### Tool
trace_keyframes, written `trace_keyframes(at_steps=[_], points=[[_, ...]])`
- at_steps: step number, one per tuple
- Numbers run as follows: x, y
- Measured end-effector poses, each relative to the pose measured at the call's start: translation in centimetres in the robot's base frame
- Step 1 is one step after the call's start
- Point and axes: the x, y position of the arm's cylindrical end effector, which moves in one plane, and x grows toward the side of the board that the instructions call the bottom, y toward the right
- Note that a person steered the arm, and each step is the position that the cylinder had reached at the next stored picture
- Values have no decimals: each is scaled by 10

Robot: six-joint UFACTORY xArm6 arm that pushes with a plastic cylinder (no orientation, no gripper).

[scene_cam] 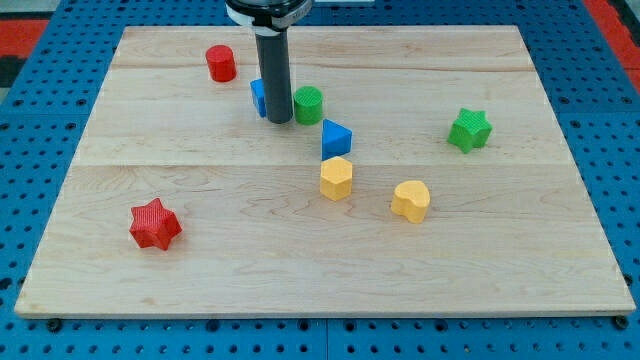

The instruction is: Move the green circle closer to the green star

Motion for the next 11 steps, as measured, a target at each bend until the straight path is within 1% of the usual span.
trace_keyframes(at_steps=[1,2,3,4,5,6,7,8,9,10,11], points=[[-1,59],[-1,103],[-1,105],[-2,51],[-39,84],[-41,136],[-7,174],[-17,158],[-50,153],[-49,215],[-36,210]])
